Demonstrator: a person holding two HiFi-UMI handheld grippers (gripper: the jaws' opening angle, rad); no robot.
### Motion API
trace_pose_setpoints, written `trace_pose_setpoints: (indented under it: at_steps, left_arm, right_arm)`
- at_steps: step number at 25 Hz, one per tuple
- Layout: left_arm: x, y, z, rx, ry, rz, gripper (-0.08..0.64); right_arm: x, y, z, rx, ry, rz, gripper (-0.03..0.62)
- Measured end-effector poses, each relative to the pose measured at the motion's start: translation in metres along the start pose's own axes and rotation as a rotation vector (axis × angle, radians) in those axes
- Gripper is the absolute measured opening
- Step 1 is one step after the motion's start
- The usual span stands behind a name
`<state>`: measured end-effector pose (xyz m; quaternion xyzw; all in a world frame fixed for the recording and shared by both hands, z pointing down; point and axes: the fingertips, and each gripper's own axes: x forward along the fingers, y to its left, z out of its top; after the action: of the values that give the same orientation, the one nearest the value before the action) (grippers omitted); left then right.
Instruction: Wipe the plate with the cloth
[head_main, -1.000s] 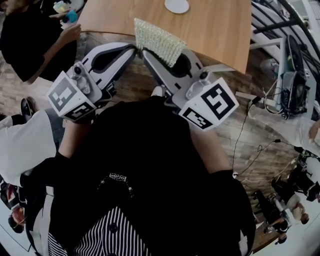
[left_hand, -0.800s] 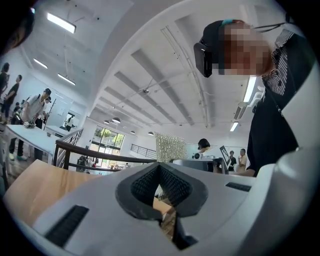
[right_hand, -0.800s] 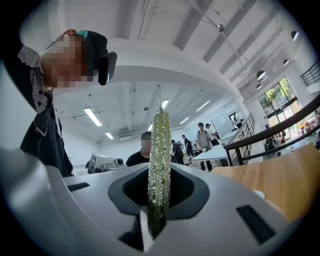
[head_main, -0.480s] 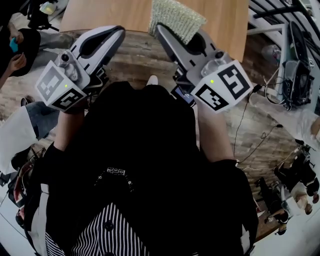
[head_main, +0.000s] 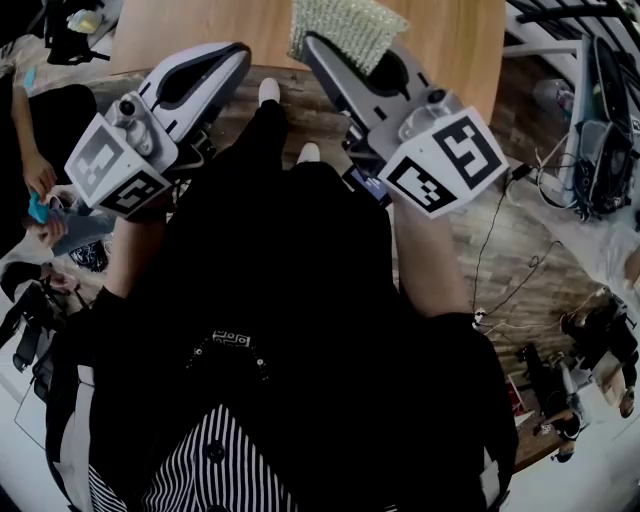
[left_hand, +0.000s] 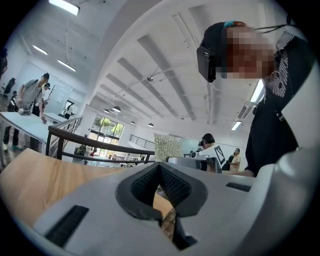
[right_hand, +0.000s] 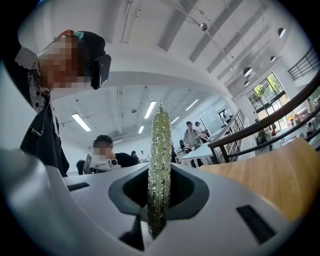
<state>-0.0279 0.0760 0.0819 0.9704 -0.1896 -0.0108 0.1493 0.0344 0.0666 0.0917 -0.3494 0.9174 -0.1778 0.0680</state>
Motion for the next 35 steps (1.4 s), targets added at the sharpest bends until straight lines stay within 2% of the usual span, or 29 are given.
trace_pose_setpoints:
  at_steps: [10,17,24,29,32,35]
  left_arm:
    - [0.081,0.093,0.021,-0.017,0.028,-0.158,0.000]
    - [0.100,0.178,0.055,-0.041,0.023,-0.169,0.000]
    - [0.105,0.274,0.069,-0.071,0.035,-0.175,0.000]
    - [0.119,0.331,0.036,-0.098,0.134,-0.190,0.000]
    - [0.139,0.346,0.011,-0.108,0.176,-0.175,0.000]
    - [0.155,0.357,-0.008,-0.147,0.213,-0.143,0.000]
  right_arm:
    - [0.038,-0.101,0.039,-0.013,-0.012,-0.155,0.060]
    - [0.097,-0.150,0.067,0.000,0.001,-0.205,0.060]
    - [0.175,-0.194,0.075,0.005,0.060,-0.242,0.060]
    - [0.205,-0.234,0.063,0.029,0.096,-0.292,0.060]
    - [0.197,-0.259,0.049,0.034,0.153,-0.315,0.060]
    - [0.179,-0.290,0.034,0.091,0.185,-0.345,0.060]
